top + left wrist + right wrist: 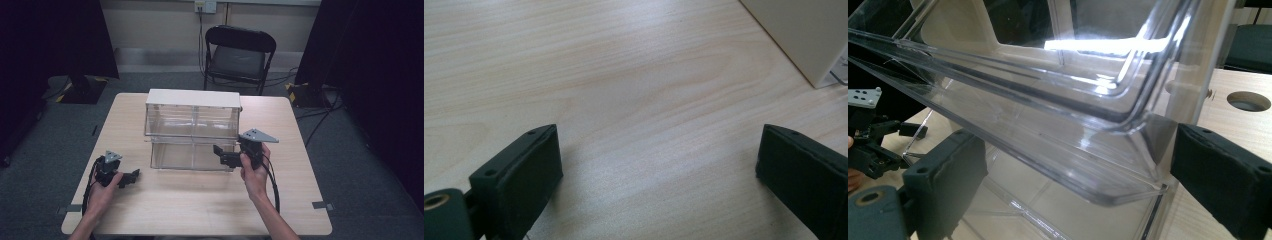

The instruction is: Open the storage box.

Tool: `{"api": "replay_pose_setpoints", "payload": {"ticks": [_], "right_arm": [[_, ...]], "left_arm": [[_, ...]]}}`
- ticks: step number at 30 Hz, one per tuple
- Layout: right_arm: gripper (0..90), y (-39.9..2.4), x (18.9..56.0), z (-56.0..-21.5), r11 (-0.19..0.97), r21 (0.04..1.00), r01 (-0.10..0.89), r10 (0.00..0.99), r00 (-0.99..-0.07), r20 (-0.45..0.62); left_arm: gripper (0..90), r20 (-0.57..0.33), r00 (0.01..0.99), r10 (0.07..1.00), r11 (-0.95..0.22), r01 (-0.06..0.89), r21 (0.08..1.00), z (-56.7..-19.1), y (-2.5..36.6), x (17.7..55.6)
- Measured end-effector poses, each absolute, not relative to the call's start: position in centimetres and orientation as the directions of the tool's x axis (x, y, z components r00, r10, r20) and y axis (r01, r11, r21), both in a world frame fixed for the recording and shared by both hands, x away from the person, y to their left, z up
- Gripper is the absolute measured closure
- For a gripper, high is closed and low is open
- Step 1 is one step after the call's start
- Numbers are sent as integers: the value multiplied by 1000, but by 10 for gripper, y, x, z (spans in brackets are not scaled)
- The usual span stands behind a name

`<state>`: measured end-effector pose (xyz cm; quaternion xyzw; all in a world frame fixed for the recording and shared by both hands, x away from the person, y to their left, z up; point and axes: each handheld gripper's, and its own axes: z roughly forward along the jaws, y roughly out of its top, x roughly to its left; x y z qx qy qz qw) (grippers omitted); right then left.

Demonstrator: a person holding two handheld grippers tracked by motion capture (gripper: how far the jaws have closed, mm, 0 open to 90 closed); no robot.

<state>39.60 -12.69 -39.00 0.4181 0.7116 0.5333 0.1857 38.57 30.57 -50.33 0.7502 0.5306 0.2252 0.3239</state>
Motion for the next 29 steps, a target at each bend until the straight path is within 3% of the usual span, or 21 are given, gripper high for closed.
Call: {"api": "replay_pose_setpoints", "payload": {"ticks": [29], "right_arm": [[67, -127, 396, -390, 81, 913, 400, 792, -581, 185]], "left_arm": [[40, -6, 336, 942, -227, 650, 725, -503, 306, 386]]}}
